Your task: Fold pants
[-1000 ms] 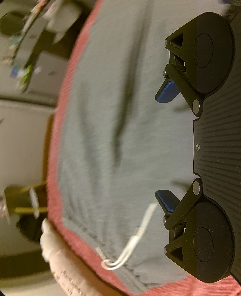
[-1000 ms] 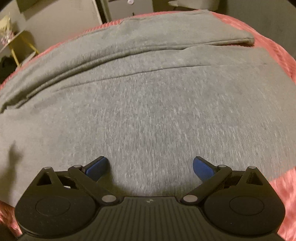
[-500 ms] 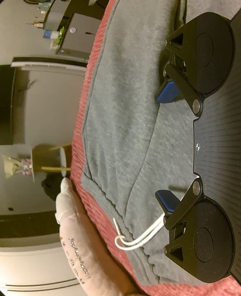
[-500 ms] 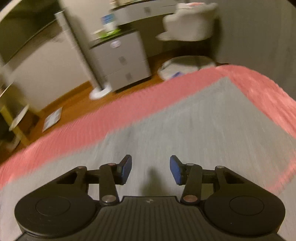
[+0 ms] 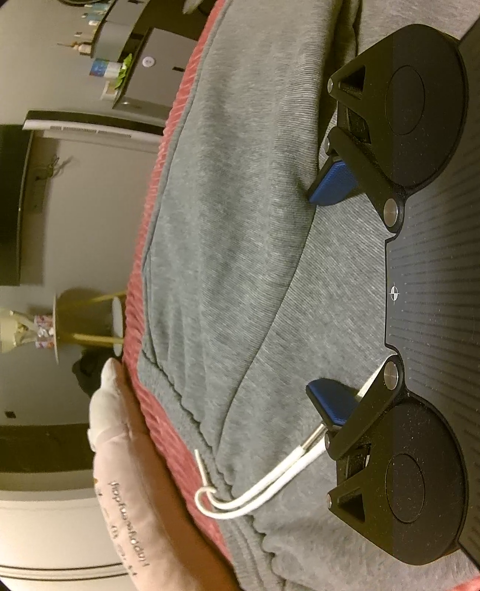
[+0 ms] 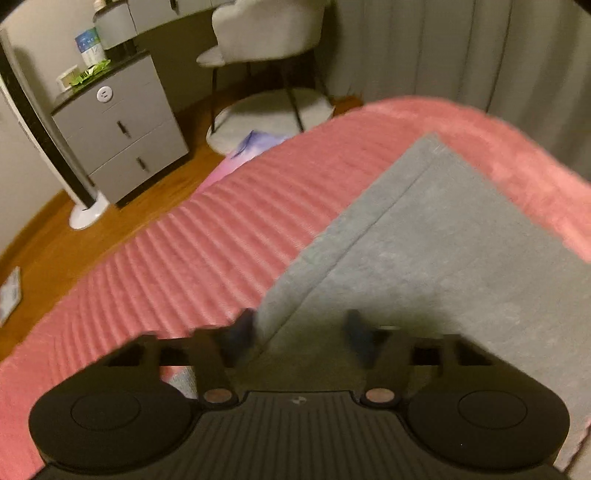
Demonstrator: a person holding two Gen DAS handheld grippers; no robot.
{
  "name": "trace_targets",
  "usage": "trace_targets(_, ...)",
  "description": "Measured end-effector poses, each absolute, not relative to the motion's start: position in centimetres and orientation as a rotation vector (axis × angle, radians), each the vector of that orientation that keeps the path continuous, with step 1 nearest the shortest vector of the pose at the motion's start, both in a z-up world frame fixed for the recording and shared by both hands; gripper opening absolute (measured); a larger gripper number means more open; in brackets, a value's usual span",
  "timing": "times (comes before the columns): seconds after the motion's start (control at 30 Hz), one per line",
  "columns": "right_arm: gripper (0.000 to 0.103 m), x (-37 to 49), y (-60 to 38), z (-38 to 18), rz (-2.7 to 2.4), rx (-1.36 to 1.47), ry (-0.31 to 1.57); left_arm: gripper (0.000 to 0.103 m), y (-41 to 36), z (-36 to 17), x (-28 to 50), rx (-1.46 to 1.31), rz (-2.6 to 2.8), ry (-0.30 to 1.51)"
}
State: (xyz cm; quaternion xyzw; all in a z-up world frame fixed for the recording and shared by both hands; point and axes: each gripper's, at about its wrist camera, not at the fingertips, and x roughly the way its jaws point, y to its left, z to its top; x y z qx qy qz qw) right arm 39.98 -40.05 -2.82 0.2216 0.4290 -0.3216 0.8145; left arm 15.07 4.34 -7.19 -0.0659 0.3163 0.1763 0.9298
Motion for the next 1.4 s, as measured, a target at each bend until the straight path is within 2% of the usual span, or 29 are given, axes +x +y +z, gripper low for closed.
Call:
trace_targets(0.03, 0.008, 39.3, -40.4, -2.4, -0.656, 0.49, 0.903, 0.103, 4.5, -7.2, 15.1, -0.145, 0.358, 0.649)
trace_targets(0.13, 0.007, 34.5, -41.4, -0.2, -0.564, 0.578, 0.781, 0.103, 4.8, -7.3, 14.9, -0.164, 0.35, 0.639)
trace_targets(0.3, 0.007, 19.3, -40.8, 2.8, -0.465, 0.703, 0.509, 0.103, 5.0, -7.2, 14.8, -0.173, 0.343, 0.641)
trace_targets(0.43, 0.007, 7.6, -38.6, -0.8, -0.519, 0.805, 0.415, 0.103, 5.1, -6.9, 14.5, -0.179, 0.344, 0.647)
trace_targets(0.5, 0.015, 5.5, -39.2, -3.6, -0.599, 0.848, 0.451, 0.103, 4.9, -6.8, 14.2, -0.167, 0.348, 0.651)
trace_targets(0.57, 0.015, 5.1, -40.5, -4.3, -0.624, 0.876, 0.494, 0.103, 4.7, -6.6, 14.1, -0.156, 0.345, 0.661)
trace_targets(0.63, 0.03, 4.9, -41.5, -4.0, -0.595, 0.877, 0.45, 0.103, 4.6, -6.2, 13.9, -0.165, 0.339, 0.668)
trace_targets(0.7, 0.068, 5.0, -42.0, -3.8, -0.593, 0.879, 0.4, 0.103, 5.0, -5.6, 13.8, -0.205, 0.329, 0.679)
trace_targets(0.73, 0.07, 5.1, -42.3, -4.5, -0.587, 0.898, 0.404, 0.103, 5.3, -5.0, 13.8, -0.241, 0.311, 0.677)
trace_targets(0.83, 0.064, 6.3, -43.9, -6.8, -0.536, 1.004, 0.423, 0.103, 6.3, -2.6, 14.6, -0.364, 0.221, 0.659)
trace_targets(0.87, 0.042, 6.5, -44.0, -7.3, -0.521, 1.023, 0.41, 0.103, 6.4, -1.6, 15.3, -0.385, 0.182, 0.645)
trace_targets(0.9, 0.016, 6.7, -44.5, -7.7, -0.503, 1.038, 0.405, 0.103, 6.3, -0.5, 16.5, -0.388, 0.155, 0.638)
trace_targets(0.93, 0.01, 6.7, -44.9, -7.9, -0.487, 1.059, 0.397, 0.103, 6.2, 0.4, 17.9, -0.387, 0.129, 0.643)
trace_targets(1.03, 0.009, 7.0, -45.5, -8.3, -0.452, 1.122, 0.363, 0.103, 6.3, 2.0, 23.3, -0.461, 0.014, 0.715)
trace_targets(1.13, 0.022, 7.1, -45.8, -8.5, -0.444, 1.124, 0.37, 0.103, 6.8, 1.8, 28.5, -0.546, 0.023, 0.793)
trace_targets(1.17, 0.033, 7.2, -46.0, -8.7, -0.445, 1.125, 0.376, 0.103, 6.9, 1.4, 30.3, -0.549, 0.049, 0.818)
trace_targets(1.23, 0.033, 7.3, -46.4, -8.9, -0.438, 1.143, 0.37, 0.1, 7.0, 0.5, 33.0, -0.547, 0.077, 0.862)
trace_targets(1.3, 0.033, 7.3, -46.5, -9.0, -0.432, 1.157, 0.365, 0.083, 7.1, -0.6, 35.6, -0.565, 0.086, 0.926)
trace_targets(1.33, 0.032, 7.4, -46.4, -9.0, -0.428, 1.163, 0.367, 0.07, 7.4, -1.2, 36.7, -0.589, 0.096, 0.969)
trace_targets(1.37, 0.03, 7.4, -46.4, -9.1, -0.427, 1.165, 0.369, 0.061, 7.7, -2.2, 37.7, -0.628, 0.113, 1.024)
trace_targets(1.4, 0.023, 7.5, -46.5, -9.2, -0.427, 1.164, 0.371, 0.059, 8.0, -3.3, 38.2, -0.659, 0.128, 1.06)
